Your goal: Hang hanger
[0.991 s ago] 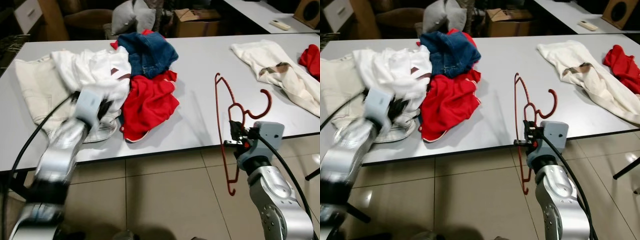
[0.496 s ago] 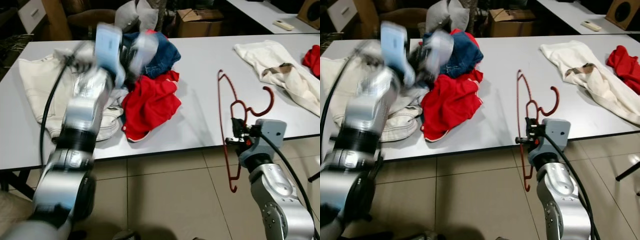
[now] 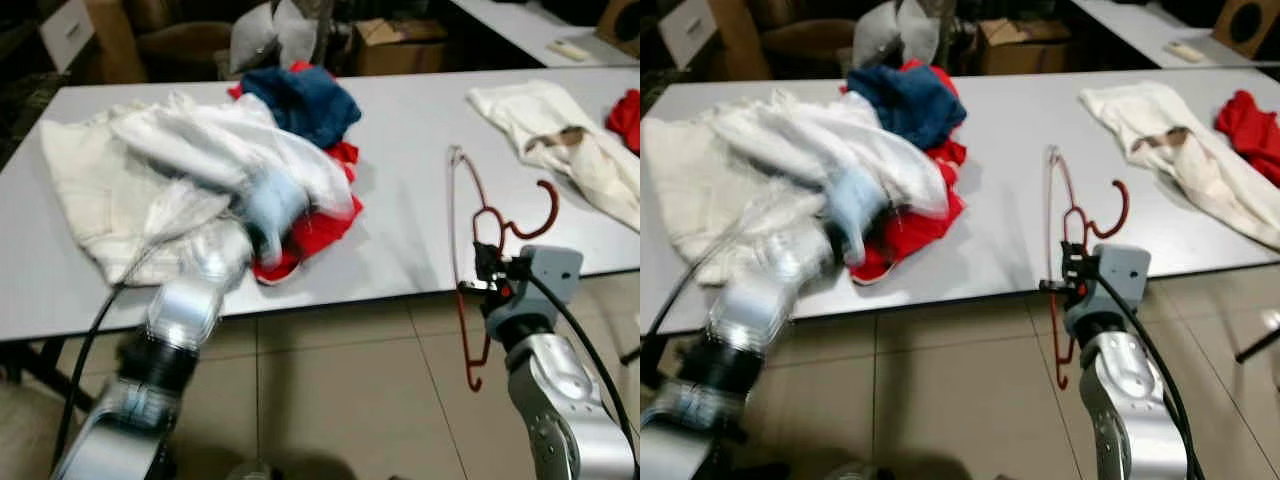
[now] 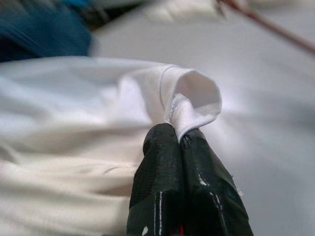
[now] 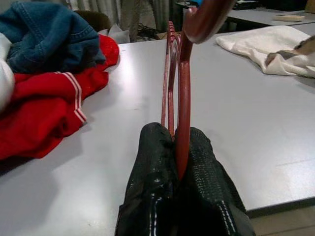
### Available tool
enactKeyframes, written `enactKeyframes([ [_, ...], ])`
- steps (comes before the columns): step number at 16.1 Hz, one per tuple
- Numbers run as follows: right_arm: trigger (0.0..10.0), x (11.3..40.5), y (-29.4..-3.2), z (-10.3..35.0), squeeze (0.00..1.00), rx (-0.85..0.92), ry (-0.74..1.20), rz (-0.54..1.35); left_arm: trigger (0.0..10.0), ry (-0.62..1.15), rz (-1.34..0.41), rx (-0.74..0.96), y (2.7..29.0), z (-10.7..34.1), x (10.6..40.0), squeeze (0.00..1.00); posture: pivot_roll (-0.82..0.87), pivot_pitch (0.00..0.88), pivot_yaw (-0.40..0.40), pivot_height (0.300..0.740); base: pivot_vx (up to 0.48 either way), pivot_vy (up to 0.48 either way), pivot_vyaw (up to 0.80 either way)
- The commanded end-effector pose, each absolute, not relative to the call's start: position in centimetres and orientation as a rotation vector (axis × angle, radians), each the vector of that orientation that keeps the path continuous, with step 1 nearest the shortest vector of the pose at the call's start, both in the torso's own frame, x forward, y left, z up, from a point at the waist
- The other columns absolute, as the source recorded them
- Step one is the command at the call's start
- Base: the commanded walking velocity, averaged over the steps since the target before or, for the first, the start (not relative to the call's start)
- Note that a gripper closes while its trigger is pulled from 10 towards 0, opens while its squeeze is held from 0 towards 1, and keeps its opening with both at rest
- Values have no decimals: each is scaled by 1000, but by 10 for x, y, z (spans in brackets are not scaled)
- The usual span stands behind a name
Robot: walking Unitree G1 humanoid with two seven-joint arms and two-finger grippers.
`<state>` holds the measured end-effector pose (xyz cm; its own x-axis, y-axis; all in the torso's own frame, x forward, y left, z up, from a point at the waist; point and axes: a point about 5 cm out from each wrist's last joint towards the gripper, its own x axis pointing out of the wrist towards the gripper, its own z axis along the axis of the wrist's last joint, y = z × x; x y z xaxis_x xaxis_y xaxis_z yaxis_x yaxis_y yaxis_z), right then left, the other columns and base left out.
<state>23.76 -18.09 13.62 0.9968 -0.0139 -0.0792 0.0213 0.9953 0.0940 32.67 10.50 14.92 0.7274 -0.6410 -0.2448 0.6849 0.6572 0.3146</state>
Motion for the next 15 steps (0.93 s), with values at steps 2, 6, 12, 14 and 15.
enactKeyframes([
  [2,10000,240,-180,139,0,87,70,-4,10000,142,-905,515,92,138,309,639,-2,9,-2,740,0,0,0],
  [6,10000,240,-178,138,0,87,71,1,10000,192,-1022,502,97,142,294,1000,1,11,2,740,0,0,0],
  [12,10000,237,-179,137,0,91,75,-9,10000,149,-922,356,129,171,312,1000,-1,20,7,740,0,0,0],
  [14,10000,238,-178,137,0,92,75,-7,10000,111,-690,354,145,182,340,1000,-7,21,9,740,0,0,0],
  [15,10000,238,-178,138,0,92,75,-6,10000,109,-593,372,155,184,352,208,-8,21,9,740,0,0,0],
])
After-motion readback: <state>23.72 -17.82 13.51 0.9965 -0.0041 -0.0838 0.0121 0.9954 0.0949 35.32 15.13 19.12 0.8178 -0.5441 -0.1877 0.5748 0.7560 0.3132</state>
